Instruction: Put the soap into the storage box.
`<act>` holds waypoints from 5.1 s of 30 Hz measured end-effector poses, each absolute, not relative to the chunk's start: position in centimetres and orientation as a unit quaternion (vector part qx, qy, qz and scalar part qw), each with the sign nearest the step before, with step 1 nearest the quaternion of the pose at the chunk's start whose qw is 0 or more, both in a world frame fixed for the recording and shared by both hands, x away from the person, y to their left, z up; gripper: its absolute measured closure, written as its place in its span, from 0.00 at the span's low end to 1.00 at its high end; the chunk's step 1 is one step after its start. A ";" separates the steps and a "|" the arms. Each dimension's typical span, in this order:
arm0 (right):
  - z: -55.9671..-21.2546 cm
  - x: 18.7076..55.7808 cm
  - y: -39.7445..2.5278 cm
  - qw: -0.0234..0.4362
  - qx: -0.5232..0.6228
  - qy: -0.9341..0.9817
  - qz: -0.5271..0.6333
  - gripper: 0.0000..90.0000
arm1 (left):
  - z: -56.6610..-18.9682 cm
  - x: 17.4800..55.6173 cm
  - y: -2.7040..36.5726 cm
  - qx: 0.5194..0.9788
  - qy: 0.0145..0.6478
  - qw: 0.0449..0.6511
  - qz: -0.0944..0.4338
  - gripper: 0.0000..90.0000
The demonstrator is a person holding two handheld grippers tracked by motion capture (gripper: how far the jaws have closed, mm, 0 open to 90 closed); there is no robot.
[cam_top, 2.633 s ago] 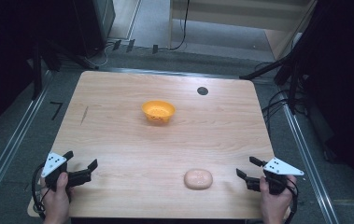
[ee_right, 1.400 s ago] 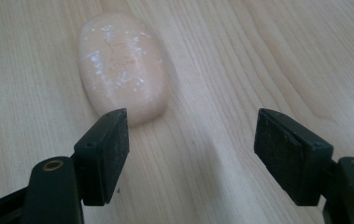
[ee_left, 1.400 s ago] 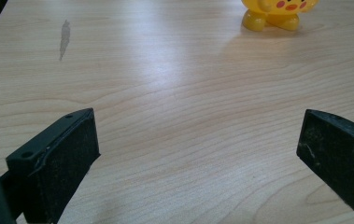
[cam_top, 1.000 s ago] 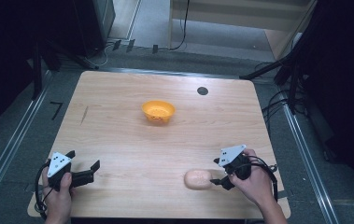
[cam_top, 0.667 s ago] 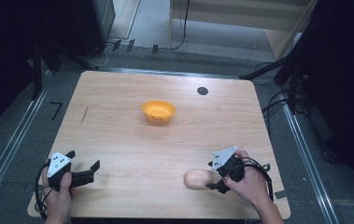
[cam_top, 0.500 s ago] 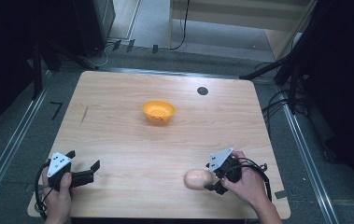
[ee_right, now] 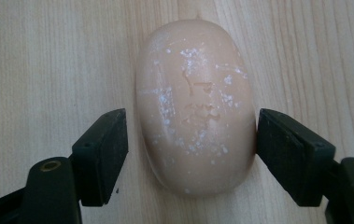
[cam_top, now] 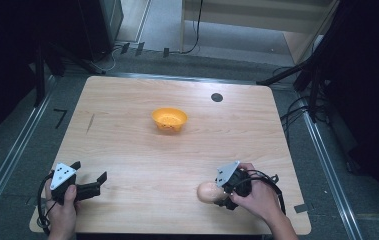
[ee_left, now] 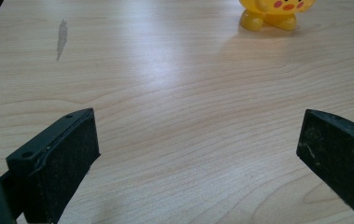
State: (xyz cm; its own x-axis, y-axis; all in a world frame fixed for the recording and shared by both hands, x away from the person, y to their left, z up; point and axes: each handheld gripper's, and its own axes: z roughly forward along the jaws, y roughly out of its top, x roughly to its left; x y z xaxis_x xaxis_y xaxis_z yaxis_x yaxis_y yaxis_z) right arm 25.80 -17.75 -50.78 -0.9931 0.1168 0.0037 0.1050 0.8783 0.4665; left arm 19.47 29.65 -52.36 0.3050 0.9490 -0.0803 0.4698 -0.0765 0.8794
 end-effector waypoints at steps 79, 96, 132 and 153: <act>-51.3 27.7 -16.8 0.001 0.063 0.971 0.230 0.37 | -52.3 19.3 29.7 0.683 0.512 0.441 0.276 0.00; -49.2 29.4 -16.4 0.005 0.055 0.968 0.246 0.37 | -52.4 19.3 29.3 0.689 0.510 0.429 0.286 0.00; -46.2 35.3 -12.7 -0.002 0.058 0.968 0.245 0.37 | -52.4 19.2 29.5 0.688 0.501 0.445 0.279 0.00; -44.8 38.3 -11.2 0.000 0.069 0.963 0.259 0.37 | -52.3 19.1 29.4 0.690 0.498 0.444 0.281 0.00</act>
